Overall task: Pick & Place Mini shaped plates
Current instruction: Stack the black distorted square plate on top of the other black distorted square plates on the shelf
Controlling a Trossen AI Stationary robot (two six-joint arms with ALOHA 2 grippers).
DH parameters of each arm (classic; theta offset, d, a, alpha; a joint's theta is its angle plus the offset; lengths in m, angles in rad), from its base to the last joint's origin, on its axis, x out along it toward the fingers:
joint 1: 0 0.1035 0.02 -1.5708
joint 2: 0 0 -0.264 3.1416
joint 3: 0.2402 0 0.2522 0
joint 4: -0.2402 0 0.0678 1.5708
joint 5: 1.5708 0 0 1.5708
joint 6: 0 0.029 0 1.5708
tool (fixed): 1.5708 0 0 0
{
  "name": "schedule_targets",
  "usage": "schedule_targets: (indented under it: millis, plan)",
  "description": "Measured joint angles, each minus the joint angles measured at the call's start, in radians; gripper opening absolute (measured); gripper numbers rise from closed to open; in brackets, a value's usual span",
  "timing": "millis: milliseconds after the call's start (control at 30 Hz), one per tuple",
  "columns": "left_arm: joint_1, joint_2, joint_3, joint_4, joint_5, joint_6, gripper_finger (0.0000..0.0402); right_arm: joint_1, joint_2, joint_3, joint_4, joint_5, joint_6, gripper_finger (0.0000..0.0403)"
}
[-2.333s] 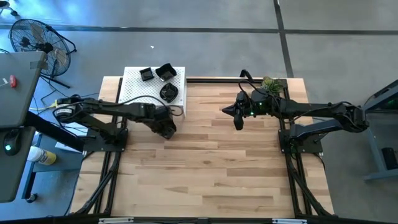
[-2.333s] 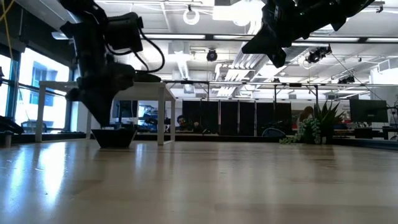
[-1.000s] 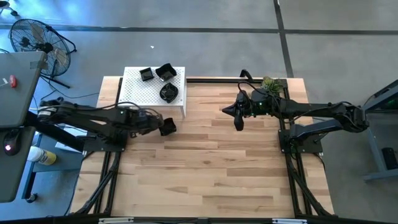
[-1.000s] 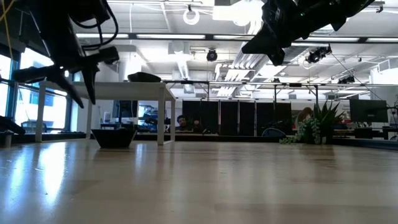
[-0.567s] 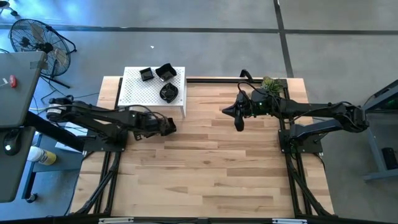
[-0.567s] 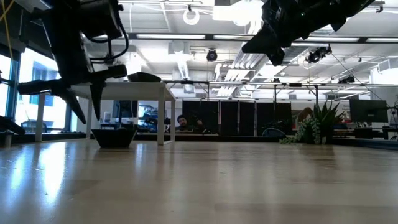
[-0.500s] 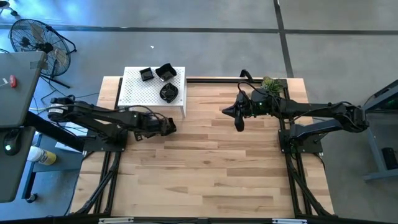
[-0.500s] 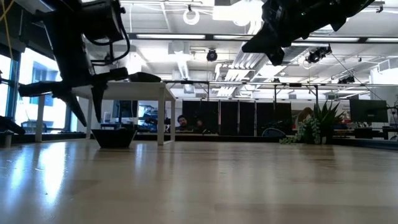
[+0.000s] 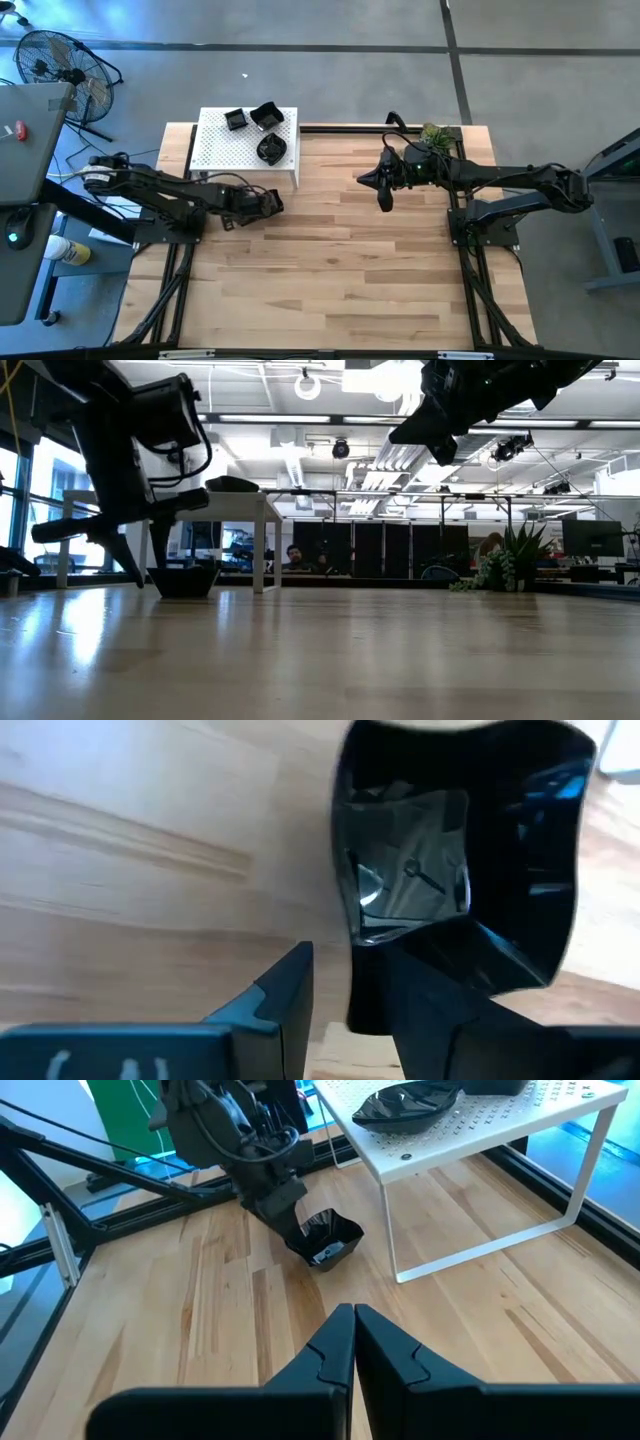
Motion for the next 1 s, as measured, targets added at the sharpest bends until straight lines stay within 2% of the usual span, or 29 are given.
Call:
schedule_targets:
  millis: [167, 433, 567, 800, 1000]
  plan:
    - [0.0, 0.001, -0.006, 0.023, -0.016, 0.01, 0.01, 0.0, 0.0, 0.0, 0.0, 0.0, 0.002, 0.0007]
    - [-0.001, 0.001, -0.006, 0.027, -0.003, 0.062, 0.0009, 0.0, 0.0, 0.0, 0.0, 0.0, 0.002, 0.0007]
    - [0.0, -0.007, -0.005, 0.026, 0.013, 0.097, 0.0009, 0.0, 0.0, 0.0, 0.0, 0.0, 0.002, 0.0007]
    - [-0.001, -0.08, 0.009, 0.015, 0.109, 0.359, 0.0003, 0.0, 0.0, 0.0, -0.001, 0.0, 0.002, 0.0007]
    - [-0.001, -0.155, 0.106, -0.007, 0.182, 0.708, 0.0001, 0.0, 0.0, 0.0, 0.0, 0.002, -0.007, 0.0007]
